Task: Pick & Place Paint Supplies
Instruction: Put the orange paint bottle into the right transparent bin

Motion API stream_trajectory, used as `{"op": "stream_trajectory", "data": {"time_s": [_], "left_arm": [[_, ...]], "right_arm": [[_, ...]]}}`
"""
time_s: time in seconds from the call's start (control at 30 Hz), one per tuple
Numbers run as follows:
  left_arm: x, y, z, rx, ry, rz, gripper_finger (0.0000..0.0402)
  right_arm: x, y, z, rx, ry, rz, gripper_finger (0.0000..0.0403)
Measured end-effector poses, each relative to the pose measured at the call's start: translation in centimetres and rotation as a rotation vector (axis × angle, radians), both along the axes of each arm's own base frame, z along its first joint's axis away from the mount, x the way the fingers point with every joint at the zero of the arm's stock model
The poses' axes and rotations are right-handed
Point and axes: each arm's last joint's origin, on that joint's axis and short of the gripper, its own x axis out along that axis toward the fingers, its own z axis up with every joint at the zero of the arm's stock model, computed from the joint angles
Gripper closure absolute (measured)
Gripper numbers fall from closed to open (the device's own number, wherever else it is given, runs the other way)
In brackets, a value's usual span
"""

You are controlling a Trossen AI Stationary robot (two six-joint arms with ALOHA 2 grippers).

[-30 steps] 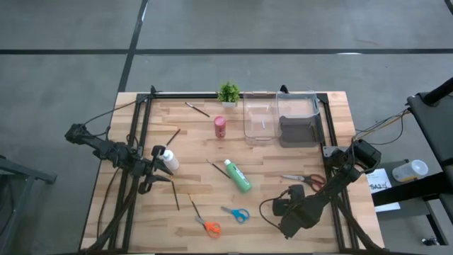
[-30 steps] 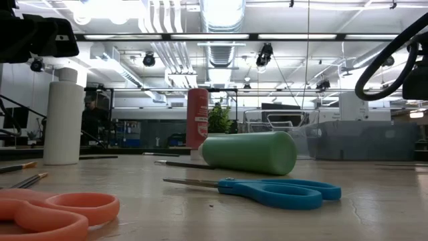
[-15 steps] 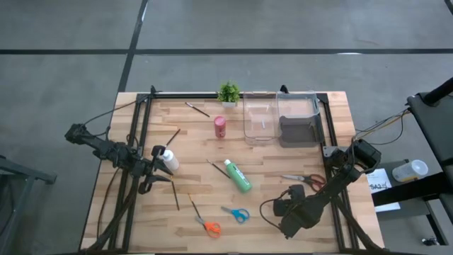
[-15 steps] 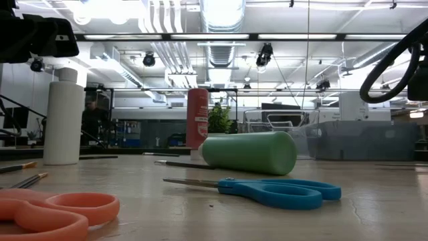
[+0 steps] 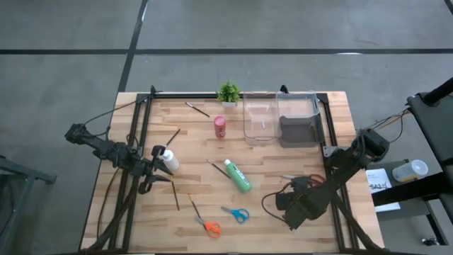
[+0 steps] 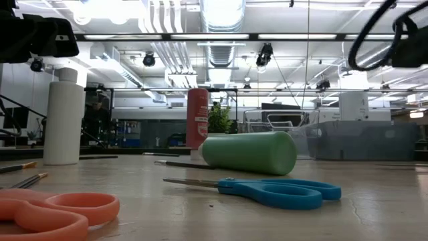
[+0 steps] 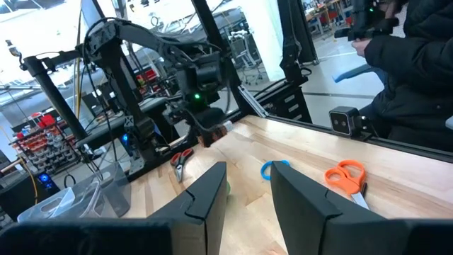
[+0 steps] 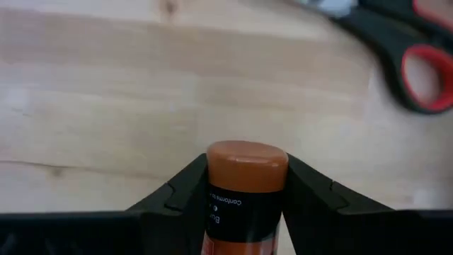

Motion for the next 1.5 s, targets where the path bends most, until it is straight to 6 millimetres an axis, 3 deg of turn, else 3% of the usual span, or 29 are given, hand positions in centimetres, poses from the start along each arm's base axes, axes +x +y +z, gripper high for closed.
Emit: {"op": "stream_trajectory", "data": {"time_s": [0.67,1.0,1.27,1.5], "left_arm": [[0.0,0.0,0.0,0.0,0.0,0.0,0.0284],[0.0,0.0,0.0,0.0,0.001,0.0,0.0284],[0.0,0.0,0.0,0.0,0.001,0.0,0.0284],[0.0,0.0,0.0,0.0,0.0,0.001,0.0284]], "right_arm": [[-5.4,-9.2,6.6,-0.271,-0.134,-0.004,0.0264],[-6.4,-13.8,9.4,-0.377,-0.275,-0.008,0.0264],[-7.1,-17.4,10.6,-0.476,-0.26,-0.062,0.0264],[-7.2,-19.2,11.0,-0.493,-0.236,-0.066,0.0264]]}}
